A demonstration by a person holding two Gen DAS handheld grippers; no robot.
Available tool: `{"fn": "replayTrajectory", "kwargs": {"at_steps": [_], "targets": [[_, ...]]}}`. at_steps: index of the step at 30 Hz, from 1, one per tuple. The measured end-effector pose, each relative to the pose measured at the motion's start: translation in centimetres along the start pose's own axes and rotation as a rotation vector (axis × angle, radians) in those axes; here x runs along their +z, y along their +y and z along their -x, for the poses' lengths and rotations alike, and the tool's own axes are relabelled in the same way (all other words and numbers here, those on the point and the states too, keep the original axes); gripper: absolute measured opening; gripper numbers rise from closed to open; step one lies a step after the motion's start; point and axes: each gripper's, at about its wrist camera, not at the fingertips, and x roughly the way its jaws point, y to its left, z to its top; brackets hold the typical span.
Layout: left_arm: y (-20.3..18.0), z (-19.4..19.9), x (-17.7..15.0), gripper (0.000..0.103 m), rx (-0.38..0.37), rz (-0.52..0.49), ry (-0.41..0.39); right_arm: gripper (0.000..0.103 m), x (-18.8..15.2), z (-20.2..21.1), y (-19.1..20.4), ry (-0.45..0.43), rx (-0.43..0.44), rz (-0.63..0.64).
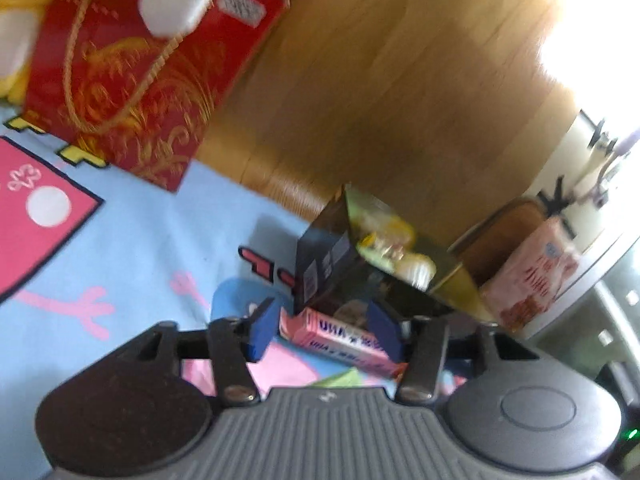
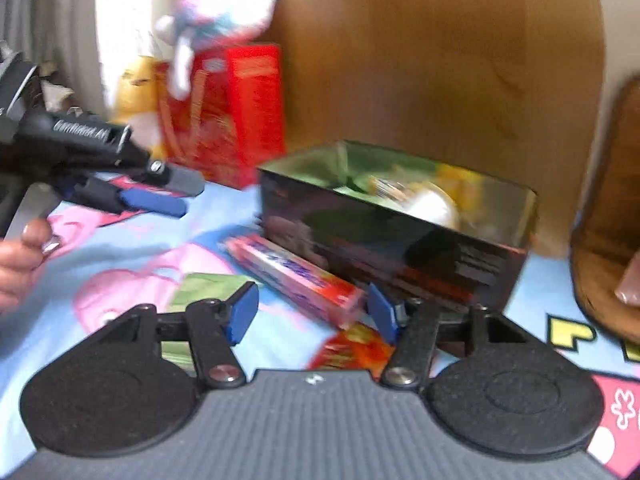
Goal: Organize snacks
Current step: 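Grasp the pink stick pack with the left gripper, then carry the pink stick pack into the black tin and open the left gripper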
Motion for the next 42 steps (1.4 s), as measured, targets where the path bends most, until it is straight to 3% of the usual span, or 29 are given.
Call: {"fn": "replayTrajectory", "kwargs": {"at_steps": [5,7,8,10,12,17,21,25,34,42], "targets": [[-1.1,-4.9,-0.8,0.061,0.074,-0.074,0.077,0.059,0.4,-1.6,-2.2,0.092,0.015,-0.088],[-1.2,-5.7,-1.4,0.066,0.102,-0.099,0.061,0.056,0.4,-2.6,-2.5,0.126,0.046,-0.122],[-1.5,-5.8,-1.5,0.066,0.102,-0.106,0.059,0.051,0.3,-3.0,-2.1,0.134,0.053,-0.122],[-2.2,-6.2,-1.8,0.056,0.076,-0.109,0.08,0.044,0.1,-2.9,-1.3,0.124,0.037,-0.095],[-3.3,-6.2,-2.3,0.056,0.134,-0.167,0.064,0.042,0.3,-2.3,-0.4,0.108,0.004,-0.059],[-3.4,-3.0,-2.4,0.046,0.055,-0.106,0.031,0.039,0.3,1.3,0.6,0.012,-0.024,-0.042],[-5.6,1.1,-3.3,0.046,0.026,-0.145,-0.054,0.039,-0.4,5.4,2.7,-0.082,-0.049,-0.004],[-6.1,3.5,-5.3,0.047,0.02,-0.144,-0.067,0.039,-2.0,8.0,5.2,-0.112,-0.062,0.024],[-5.0,5.8,-10.5,0.046,0.057,-0.137,-0.01,0.039,-6.4,9.6,8.6,-0.015,-0.018,-0.005],[-3.7,5.0,-12.1,0.046,0.079,-0.12,0.025,0.041,-7.7,9.1,9.3,0.041,-0.004,-0.008]]}}
